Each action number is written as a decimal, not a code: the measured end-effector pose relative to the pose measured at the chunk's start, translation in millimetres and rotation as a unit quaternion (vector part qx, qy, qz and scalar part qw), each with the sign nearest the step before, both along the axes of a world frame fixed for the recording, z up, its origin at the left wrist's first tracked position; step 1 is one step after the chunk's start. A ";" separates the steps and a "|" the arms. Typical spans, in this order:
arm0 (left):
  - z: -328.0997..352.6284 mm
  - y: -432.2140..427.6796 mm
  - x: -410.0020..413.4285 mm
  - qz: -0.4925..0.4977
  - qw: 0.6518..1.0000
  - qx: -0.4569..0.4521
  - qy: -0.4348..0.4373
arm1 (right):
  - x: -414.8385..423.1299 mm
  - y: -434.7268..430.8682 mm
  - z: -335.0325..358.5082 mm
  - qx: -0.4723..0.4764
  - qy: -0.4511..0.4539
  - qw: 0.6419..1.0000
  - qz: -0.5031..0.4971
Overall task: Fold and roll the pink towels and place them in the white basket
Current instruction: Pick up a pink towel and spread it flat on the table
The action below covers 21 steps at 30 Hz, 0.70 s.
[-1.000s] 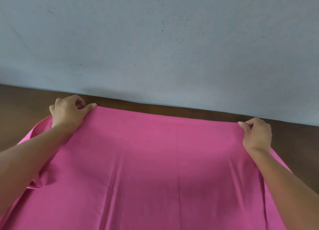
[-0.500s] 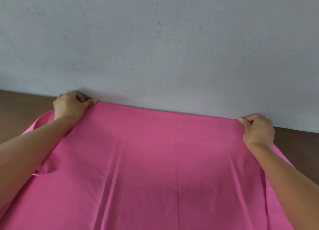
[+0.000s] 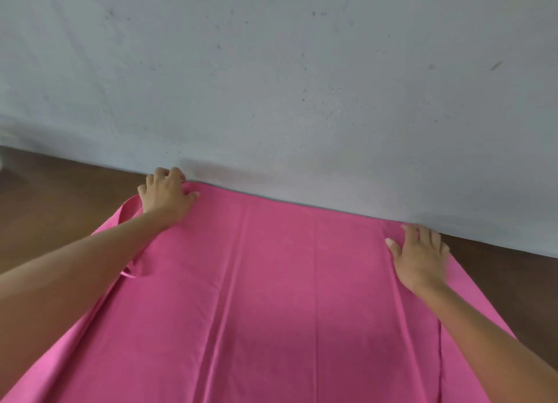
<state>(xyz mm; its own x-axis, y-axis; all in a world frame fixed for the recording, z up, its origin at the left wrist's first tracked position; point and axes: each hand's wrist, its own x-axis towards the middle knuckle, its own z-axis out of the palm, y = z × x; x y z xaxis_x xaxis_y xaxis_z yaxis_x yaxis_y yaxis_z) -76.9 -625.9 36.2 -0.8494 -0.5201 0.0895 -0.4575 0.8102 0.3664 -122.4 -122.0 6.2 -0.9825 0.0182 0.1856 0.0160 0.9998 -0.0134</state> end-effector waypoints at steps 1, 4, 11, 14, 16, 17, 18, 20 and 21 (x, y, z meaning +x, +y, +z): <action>2.9 3.2 11.1 -0.012 1.000 0.000 -0.003 | 9.5 -9.2 2.6 0.001 -0.009 1.000 0.017; 12.6 11.4 51.8 -0.052 0.999 -0.003 -0.011 | 44.4 -41.5 10.3 -0.011 -0.036 0.998 0.058; 12.6 15.0 174.1 -0.117 0.993 -0.011 -0.026 | 151.0 -109.8 14.2 -0.089 -0.058 0.984 0.142; 3.1 15.1 228.2 -0.116 0.993 0.004 -0.009 | 195.3 -129.8 14.3 -0.068 -0.069 0.978 0.185; -4.5 15.2 262.8 -0.127 0.992 0.002 0.015 | 221.7 -141.4 13.1 -0.065 -0.069 0.974 0.207; -8.1 15.4 279.9 -0.133 0.991 0.003 0.024 | 233.9 -148.3 12.1 -0.067 -0.074 0.971 0.216; -10.7 15.1 296.9 -0.135 0.990 0.007 0.031 | 246.2 -156.2 11.9 -0.069 -0.078 0.970 0.222; -16.1 13.6 327.2 -0.129 0.991 0.019 0.037 | 269.2 -169.8 9.0 -0.088 -0.076 0.966 0.229; -17.3 16.3 333.5 -0.126 0.991 0.024 0.039 | 275.4 -171.3 8.7 -0.098 -0.075 0.965 0.231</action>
